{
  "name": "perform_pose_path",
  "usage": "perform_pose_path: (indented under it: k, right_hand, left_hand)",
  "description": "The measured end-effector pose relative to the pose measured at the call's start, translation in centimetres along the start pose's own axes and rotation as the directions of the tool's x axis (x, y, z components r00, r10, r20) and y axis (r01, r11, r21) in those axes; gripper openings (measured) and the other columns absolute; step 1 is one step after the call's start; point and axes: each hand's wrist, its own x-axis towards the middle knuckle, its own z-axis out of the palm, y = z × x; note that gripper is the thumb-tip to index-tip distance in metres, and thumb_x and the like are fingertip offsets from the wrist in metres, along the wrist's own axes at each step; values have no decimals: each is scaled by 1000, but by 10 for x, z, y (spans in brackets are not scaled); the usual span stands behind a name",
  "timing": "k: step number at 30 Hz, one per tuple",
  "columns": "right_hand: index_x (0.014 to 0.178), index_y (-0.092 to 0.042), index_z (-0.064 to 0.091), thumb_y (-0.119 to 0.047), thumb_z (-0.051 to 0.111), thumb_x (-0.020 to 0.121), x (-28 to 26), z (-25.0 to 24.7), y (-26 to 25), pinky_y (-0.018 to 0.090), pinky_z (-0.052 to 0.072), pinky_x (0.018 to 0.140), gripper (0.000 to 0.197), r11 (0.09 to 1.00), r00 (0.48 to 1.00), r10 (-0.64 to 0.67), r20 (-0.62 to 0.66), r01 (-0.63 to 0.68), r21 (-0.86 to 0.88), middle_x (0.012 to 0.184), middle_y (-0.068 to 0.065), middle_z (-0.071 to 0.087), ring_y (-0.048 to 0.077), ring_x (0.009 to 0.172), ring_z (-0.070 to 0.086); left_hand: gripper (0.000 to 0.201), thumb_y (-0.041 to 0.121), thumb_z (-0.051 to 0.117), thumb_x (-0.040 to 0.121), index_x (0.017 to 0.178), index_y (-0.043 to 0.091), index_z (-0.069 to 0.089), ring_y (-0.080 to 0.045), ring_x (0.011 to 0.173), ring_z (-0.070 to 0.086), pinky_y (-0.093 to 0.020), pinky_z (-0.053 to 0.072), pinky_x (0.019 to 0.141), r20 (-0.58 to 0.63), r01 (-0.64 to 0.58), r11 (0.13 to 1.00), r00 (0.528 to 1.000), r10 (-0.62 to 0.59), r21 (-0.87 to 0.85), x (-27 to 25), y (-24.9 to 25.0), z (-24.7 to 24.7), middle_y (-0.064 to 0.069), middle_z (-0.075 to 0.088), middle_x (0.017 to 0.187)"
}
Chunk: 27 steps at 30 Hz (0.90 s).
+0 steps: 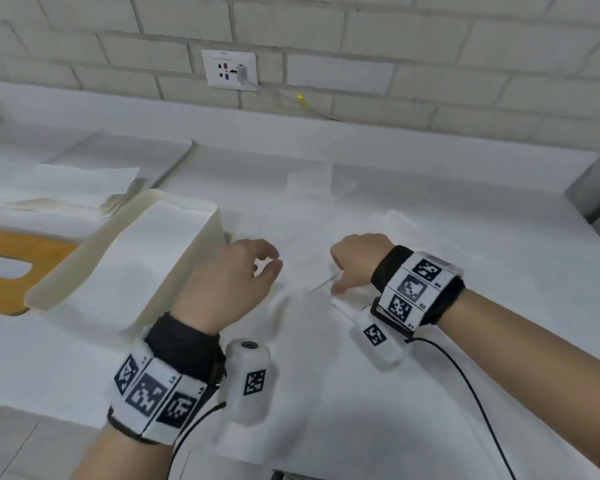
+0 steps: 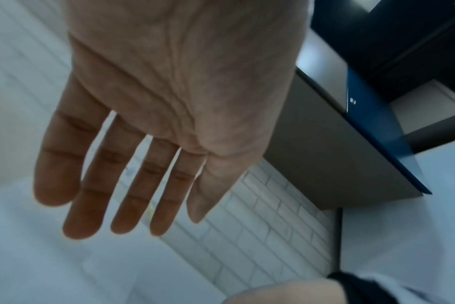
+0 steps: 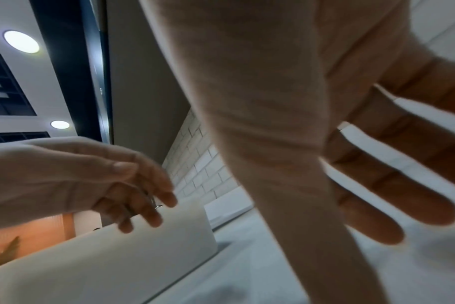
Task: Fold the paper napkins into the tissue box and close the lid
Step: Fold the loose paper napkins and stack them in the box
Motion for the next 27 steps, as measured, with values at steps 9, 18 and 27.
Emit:
perform_pose_path:
  k: [9,18,27]
  right_hand:
    - [106,-13,56,-25,57,86,-15,38,15,30,37,69,23,996,999,-18,32,15,83,110,6,57,23,89,54]
    - [88,-17,55,-16,49,91,-16,54,33,28,36,68,7,945,998,-54,-40,64,321,90,-1,54,23,87,54]
    - [73,-25,54,-14,60,89,-41,38,66,5,38,65,20,519,943,48,-330,259,815,76,-19,56,-7,67,52]
  left_hand:
    - [31,40,57,90,118,28,58,-11,106,55,-30,44,91,301,-145,987,946,119,67,44,26,57,12,57,121]
    - [50,41,67,83,128,25,53,-12,106,53,-26,43,91,483,-162,984,869,108,73,59,39,77,7,54,126]
    - [61,36,75,77,132,32,47,-7,76,61,-21,46,70,466,-2,929,865,186,-369,72,46,91,10,57,105]
